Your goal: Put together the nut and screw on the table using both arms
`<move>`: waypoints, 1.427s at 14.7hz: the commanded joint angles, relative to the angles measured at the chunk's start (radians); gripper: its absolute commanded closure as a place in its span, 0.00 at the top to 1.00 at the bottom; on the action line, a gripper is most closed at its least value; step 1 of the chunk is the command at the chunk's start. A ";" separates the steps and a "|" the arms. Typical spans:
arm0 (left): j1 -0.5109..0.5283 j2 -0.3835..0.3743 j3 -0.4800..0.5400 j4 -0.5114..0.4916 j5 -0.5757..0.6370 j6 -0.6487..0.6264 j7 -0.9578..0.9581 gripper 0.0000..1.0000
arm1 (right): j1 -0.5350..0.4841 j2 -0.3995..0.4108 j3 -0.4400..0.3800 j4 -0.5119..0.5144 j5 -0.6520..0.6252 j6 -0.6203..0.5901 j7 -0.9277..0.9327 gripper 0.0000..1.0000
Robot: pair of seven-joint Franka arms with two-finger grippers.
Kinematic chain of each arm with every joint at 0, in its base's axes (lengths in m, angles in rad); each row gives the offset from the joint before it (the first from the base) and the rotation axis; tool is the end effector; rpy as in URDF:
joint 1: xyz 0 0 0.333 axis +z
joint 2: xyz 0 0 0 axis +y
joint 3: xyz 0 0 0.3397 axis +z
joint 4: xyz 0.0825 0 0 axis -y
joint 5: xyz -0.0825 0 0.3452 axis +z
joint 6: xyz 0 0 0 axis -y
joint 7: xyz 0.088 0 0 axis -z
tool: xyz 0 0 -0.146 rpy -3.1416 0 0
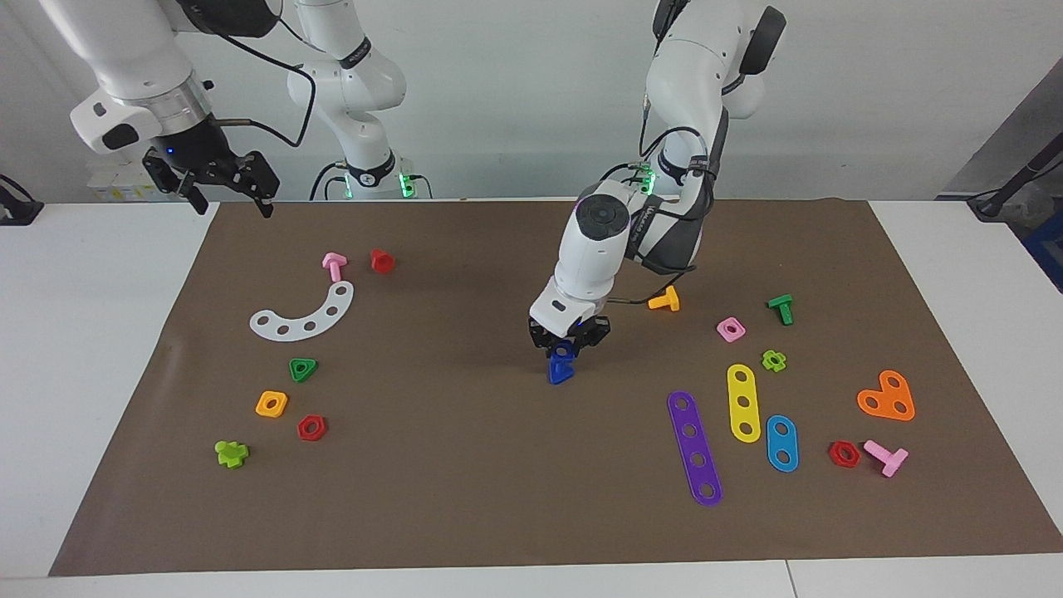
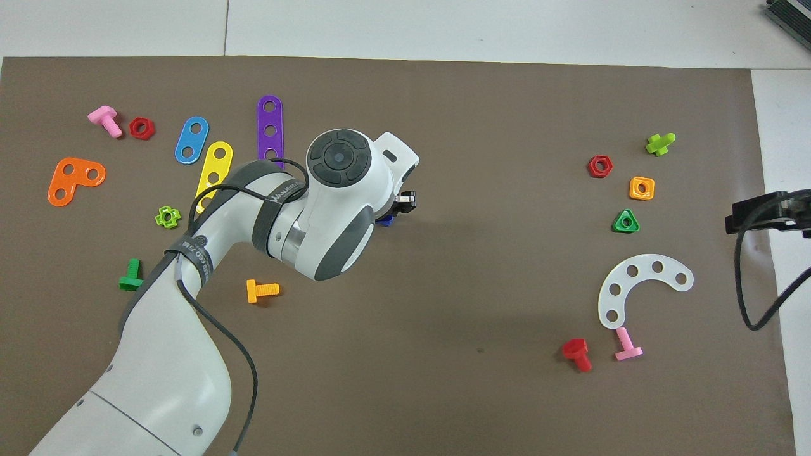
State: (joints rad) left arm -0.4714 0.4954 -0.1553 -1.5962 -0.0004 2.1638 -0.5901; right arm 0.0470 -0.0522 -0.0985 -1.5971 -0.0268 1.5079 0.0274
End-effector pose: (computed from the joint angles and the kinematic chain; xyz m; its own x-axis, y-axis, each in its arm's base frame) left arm 0.5531 -0.3830 0.3565 0.9996 -0.0139 0.0228 -0.0162 -0.9944 0.1042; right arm 0.4893 -0.0307 0.6187 0.9961 -0.0801 -0.0366 -0.0793 -0.9966 0.0227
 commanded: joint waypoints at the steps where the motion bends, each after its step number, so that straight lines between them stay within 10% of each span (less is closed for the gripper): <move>1: -0.015 0.026 0.020 0.033 -0.016 -0.007 -0.002 0.01 | -0.007 -0.021 0.005 -0.026 0.011 0.011 0.008 1.00; 10: -0.020 0.091 0.025 0.036 0.033 0.016 -0.010 0.03 | -0.007 -0.021 0.005 -0.024 0.011 0.011 0.008 1.00; 14: -0.018 0.095 0.026 0.058 0.036 -0.001 -0.010 0.93 | -0.007 -0.021 0.005 -0.026 0.011 0.011 0.008 1.00; 21: 0.080 0.014 0.028 0.237 0.026 -0.285 0.006 1.00 | -0.007 -0.021 0.005 -0.026 0.011 0.011 0.008 1.00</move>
State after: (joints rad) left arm -0.4412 0.5691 -0.1253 -1.3898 0.0145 1.9562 -0.5900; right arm 0.0470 -0.0523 -0.0985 -1.5972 -0.0268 1.5079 0.0274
